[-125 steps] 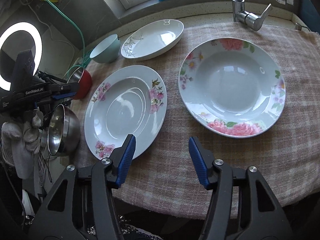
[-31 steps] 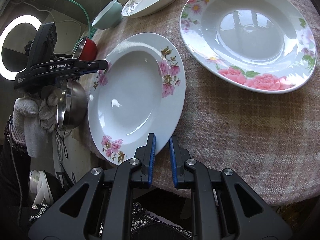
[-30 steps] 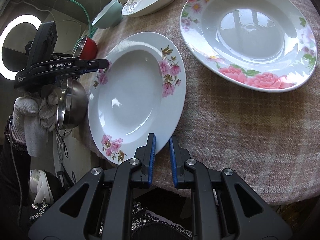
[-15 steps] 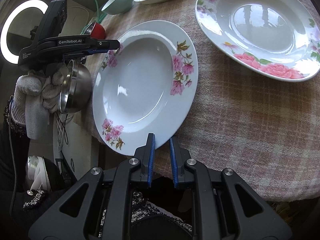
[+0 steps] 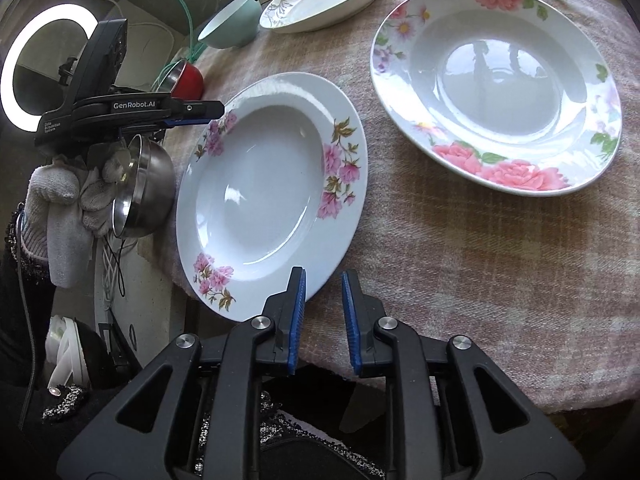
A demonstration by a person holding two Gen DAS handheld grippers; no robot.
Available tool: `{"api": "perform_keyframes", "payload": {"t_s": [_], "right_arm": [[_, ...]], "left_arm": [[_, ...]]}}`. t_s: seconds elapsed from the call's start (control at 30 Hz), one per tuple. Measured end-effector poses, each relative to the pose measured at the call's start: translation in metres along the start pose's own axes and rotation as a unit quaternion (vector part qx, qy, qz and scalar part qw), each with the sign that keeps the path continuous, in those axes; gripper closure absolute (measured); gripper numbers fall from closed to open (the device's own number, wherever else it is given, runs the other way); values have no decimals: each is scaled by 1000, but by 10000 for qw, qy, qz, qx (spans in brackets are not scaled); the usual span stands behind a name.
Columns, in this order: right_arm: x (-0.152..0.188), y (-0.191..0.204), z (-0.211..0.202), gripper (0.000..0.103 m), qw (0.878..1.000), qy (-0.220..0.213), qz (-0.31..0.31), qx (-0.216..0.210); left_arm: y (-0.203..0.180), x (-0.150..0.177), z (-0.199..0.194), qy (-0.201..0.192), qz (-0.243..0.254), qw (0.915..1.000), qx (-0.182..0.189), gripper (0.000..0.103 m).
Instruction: Organize plates and bowls
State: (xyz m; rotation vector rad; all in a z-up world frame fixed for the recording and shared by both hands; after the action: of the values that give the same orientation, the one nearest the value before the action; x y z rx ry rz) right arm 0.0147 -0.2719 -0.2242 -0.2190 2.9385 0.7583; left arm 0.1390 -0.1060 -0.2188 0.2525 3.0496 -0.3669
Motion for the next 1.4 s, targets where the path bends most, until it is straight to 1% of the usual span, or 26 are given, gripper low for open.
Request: {"api": "perform_keyframes", "payload": {"t_s": [0.03,0.1,0.13,0.17,0.23,0.3,0.37,0.43,0.53,0.7,0.93,1.07,1.1,1.13,1.17,1.3,1.33,1.4], "right_arm": [[-1,-2,-3,66,10000,-31,-14,40],[-3,-4,-9,60,9999,-123,-52,107],[-4,-5,-12,57,9997,-168,-79,154],[-5,-6,-16,55,9995,-211,-109,207],[-8,-8,-24,46,9987,-321,-180,340],[-12,-12,-33,42,9978,-456,-231,428],[-15,-15,-41,40,9972,-536,-245,462],[-17,-20,-50,40,9967,-601,-246,488],[-22,-30,-64,40,9954,-747,-206,568],[-35,-61,-90,40,9918,-1078,48,688],[-55,-114,-119,40,9856,-1394,409,864],[-69,-138,-126,40,9845,-1406,397,969],[-72,-143,-126,43,9845,-1393,392,989],[-74,-147,-126,47,9847,-1376,386,996],[-76,-152,-126,49,9852,-1349,378,989],[-85,-166,-118,62,9880,-1188,393,906],[-87,-169,-116,64,9888,-1146,397,873],[-91,-174,-112,64,9902,-1074,406,790]], "left_arm": [[0,-1,-2,-29,-30,10000,0,77],[0,-2,-6,-108,-84,9999,30,70],[0,-3,-8,-139,-109,9998,38,65],[-1,-4,-11,-191,-132,9997,49,62],[-5,-4,-15,-283,-160,9994,107,62],[-10,-4,-19,-378,-202,9989,174,62],[-18,-3,-23,-475,-268,9979,337,62],[-29,-2,-25,-561,-286,9967,505,62],[-48,-2,-28,-717,-276,9948,662,62],[-72,-4,-27,-926,-339,9905,953,62],[-117,1,-18,-1143,-315,9863,1151,62],[-135,0,-9,-1153,-209,9872,1081,62],[-138,-1,-6,-1143,-175,9877,1055,62],[-142,-2,-4,-1135,-139,9882,1023,62],[-144,-2,-2,-1145,-113,9885,981,62],[-152,-6,7,-1128,-79,9899,850,63],[-153,-7,9,-1122,-79,9903,822,64],[-154,-10,11,-1135,-115,9903,796,65]]}}
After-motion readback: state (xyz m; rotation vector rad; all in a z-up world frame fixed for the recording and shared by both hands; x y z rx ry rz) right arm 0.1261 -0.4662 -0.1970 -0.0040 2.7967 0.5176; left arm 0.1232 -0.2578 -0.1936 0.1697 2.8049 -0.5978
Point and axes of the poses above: each gripper's, at about its wrist camera, not at the fingertips, and z roughly the way its jaws point, y to its left, x to its underside, the point moved 10 cm from there along z, roughly the way its jaws point, and after that the axes turned 6 degrees about y, right-handed, at the moved point
